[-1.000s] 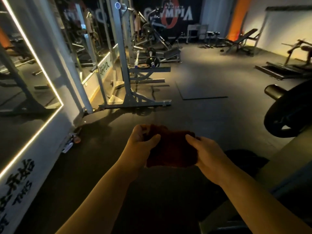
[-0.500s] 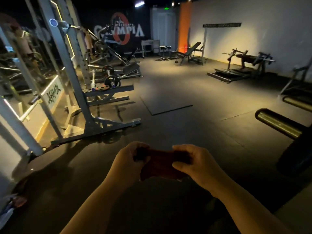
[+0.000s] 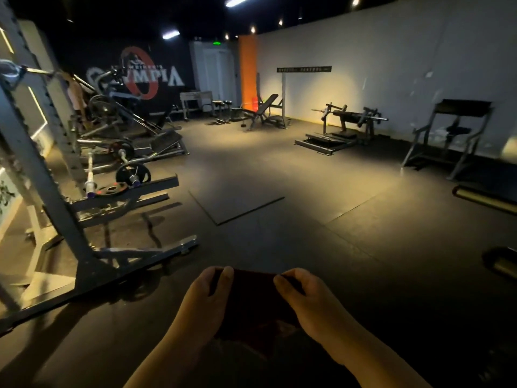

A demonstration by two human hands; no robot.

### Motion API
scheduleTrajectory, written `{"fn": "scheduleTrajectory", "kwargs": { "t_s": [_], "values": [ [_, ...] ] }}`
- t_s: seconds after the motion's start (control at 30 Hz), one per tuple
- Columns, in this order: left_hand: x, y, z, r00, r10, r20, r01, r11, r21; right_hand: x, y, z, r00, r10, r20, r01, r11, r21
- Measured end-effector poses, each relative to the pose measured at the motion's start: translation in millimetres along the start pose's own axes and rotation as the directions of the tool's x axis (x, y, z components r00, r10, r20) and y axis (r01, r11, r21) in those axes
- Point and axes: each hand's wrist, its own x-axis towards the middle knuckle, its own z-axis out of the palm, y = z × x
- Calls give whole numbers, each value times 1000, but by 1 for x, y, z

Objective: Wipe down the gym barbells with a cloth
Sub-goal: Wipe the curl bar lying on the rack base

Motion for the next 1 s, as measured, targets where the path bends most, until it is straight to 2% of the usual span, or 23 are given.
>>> {"fn": "scheduleTrajectory", "kwargs": {
  "t_s": [0.17, 0.33, 0.47, 0.57, 0.63, 0.7, 0.77, 0.83, 0.93, 1.0],
  "values": [
    [86, -11, -42, 994, -65, 86, 77, 986, -144, 74, -38, 42, 998, 0, -68, 9, 990, 139],
    [162, -21, -88, 971, -105, 214, 161, 950, -267, 147, -67, 71, 998, 44, 51, -55, 966, 251],
    [227, -36, -101, 971, -43, 237, 114, 949, -295, 213, -72, 84, 1000, 19, 6, -20, 972, 234],
    [281, -48, -102, 958, -25, 286, 105, 957, -269, 270, -70, 88, 996, -22, -85, 29, 996, 82],
    [321, -54, -100, 923, -84, 377, 157, 973, -168, 311, -70, 85, 992, -64, -105, 60, 997, -43],
    [361, -58, -95, 870, -125, 476, 163, 986, -39, 352, -74, 81, 992, -100, -80, 94, 993, -72],
    [400, -57, -87, 856, -115, 504, 133, 991, 1, 392, -79, 76, 993, -114, -42, 114, 993, -6],
    [436, -51, -77, 874, -101, 475, 135, 990, -36, 430, -84, 69, 995, -89, -32, 92, 989, 117],
    [488, -41, -58, 913, -70, 403, 156, 970, -184, 482, -90, 53, 997, 10, 72, -37, 923, 382],
    [522, -38, -43, 950, -19, 313, 115, 950, -292, 515, -92, 43, 981, 62, 184, -141, 881, 452]
  ]
}}
